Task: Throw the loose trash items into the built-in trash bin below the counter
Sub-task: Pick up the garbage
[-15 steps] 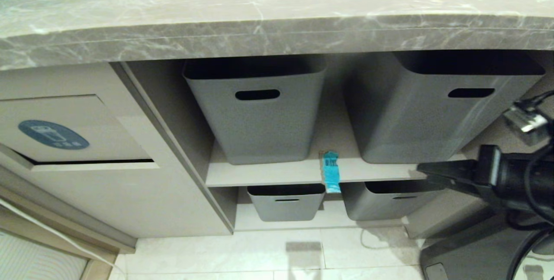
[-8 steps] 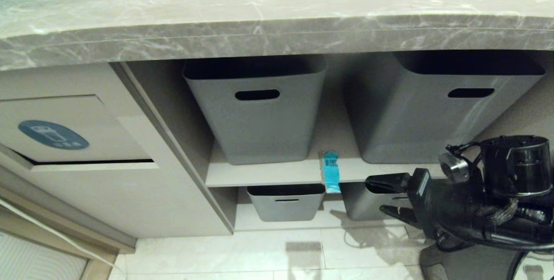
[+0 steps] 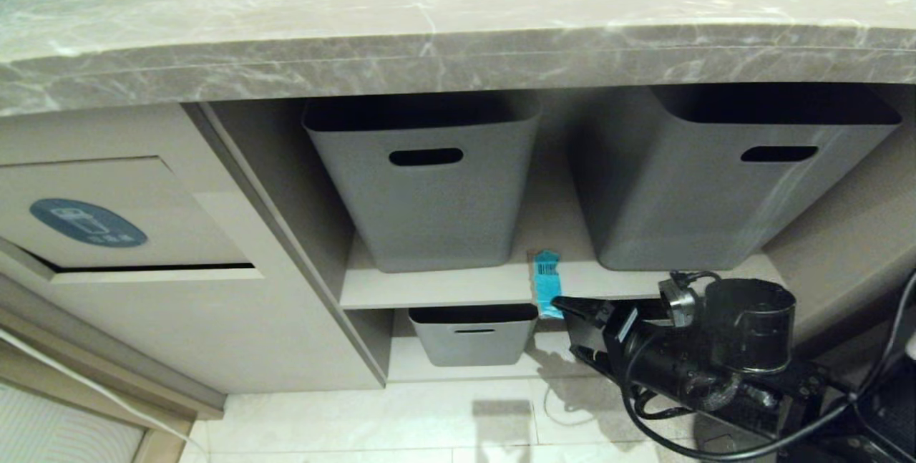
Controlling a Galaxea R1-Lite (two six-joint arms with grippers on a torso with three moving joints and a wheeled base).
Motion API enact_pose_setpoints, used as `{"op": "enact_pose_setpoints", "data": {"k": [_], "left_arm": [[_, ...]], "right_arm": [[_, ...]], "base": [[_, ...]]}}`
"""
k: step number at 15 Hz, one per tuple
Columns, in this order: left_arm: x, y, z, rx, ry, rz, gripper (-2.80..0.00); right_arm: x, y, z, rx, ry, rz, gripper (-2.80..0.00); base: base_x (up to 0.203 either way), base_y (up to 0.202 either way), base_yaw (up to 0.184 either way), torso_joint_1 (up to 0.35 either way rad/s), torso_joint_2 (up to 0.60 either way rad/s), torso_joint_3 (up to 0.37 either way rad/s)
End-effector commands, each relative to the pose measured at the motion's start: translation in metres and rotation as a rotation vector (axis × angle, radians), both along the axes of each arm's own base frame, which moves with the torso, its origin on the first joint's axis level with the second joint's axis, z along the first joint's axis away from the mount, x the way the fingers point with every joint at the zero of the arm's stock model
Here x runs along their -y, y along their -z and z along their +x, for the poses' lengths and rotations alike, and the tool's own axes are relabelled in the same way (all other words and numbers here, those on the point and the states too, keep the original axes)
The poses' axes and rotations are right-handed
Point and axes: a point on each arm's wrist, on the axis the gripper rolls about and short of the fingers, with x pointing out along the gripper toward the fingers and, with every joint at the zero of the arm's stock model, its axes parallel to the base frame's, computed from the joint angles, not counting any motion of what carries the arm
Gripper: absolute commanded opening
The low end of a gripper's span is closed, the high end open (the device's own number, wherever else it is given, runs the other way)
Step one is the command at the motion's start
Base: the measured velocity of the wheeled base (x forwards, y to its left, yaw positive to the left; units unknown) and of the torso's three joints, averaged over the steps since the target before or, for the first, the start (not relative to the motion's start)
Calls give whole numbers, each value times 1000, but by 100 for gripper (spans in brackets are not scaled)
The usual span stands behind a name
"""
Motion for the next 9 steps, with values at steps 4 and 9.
{"op": "enact_pose_setpoints", "data": {"k": [4, 9], "left_arm": [[0, 0, 0, -3, -1, -1, -280], [0, 0, 0, -3, -1, -1, -280]], "right_arm": [[-12, 37, 33, -47, 80, -42, 0], [1, 37, 62, -13, 156, -24, 0]], "base": [[0, 0, 0, 0, 0, 0], [0, 0, 0, 0, 0, 0]]}}
